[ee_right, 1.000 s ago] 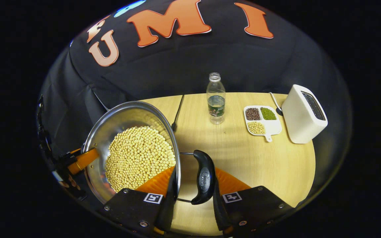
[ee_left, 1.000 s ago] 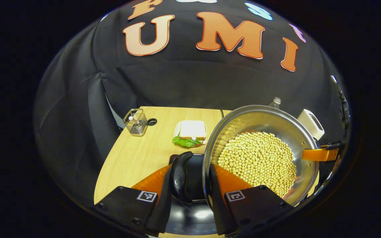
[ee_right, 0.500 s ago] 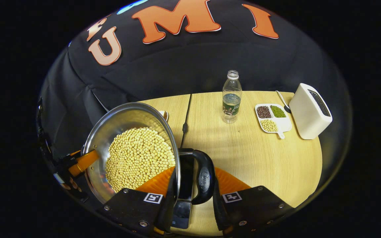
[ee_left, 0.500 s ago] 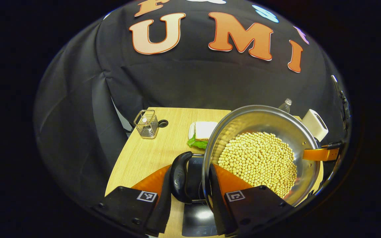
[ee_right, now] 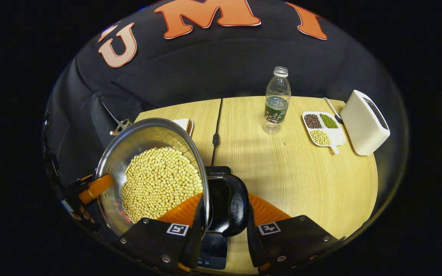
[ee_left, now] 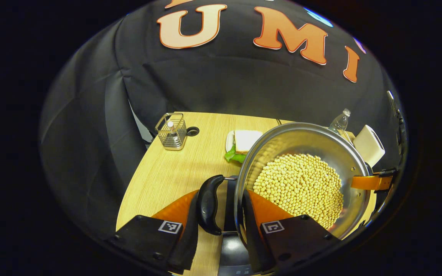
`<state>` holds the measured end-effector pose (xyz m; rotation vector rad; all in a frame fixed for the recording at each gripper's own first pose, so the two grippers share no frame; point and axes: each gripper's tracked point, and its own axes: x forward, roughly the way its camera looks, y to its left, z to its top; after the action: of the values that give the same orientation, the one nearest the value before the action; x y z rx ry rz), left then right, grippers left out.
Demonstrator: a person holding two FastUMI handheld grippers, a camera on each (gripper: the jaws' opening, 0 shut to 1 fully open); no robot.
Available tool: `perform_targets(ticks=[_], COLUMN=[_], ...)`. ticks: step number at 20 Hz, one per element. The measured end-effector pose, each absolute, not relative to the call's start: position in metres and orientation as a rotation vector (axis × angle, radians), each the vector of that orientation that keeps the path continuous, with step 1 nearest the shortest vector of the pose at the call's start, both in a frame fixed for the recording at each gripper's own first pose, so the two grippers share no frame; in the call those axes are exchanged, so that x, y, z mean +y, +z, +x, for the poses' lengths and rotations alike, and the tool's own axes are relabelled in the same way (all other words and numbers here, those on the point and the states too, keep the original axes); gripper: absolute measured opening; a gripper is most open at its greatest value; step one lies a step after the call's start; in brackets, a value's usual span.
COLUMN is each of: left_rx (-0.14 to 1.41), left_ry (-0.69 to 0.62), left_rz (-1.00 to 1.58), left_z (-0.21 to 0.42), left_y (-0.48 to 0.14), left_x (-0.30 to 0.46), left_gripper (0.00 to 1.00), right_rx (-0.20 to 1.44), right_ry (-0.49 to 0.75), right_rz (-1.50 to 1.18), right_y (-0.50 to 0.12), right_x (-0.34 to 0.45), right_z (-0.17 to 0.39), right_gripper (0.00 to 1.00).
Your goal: First push the handle of the pot to place it horizontally, then grasp the pot with both hands and set it on the induction cooktop.
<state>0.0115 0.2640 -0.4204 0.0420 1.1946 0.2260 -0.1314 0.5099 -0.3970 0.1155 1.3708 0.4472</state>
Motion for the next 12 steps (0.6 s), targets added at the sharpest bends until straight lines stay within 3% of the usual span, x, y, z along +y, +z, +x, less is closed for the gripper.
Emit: perform_targets(ticks=[9, 10, 12], left_rx=[1.26, 1.267, 1.274], left_ry=[0.232, 0.236, 0.24], left_rz=[0.024, 0.02, 0.017], left_z=[0.011, 0.011, 0.012], left_y=[-0.422, -0.422, -0.421], left_x=[0.265, 0.265, 0.265], left_gripper=[0.61, 0.61, 0.62], right_rx=[1.413, 1.416, 1.42], right_ry=[0.431, 0.43, 0.43], right_rz=[0.083, 0.075, 0.07], right_y=[-0.432, -0.435, -0.442], right_x=[0.534, 0.539, 0.545], right_z=[-0.143, -0.145, -0.146], right_gripper=[0.51, 0.47, 0.51])
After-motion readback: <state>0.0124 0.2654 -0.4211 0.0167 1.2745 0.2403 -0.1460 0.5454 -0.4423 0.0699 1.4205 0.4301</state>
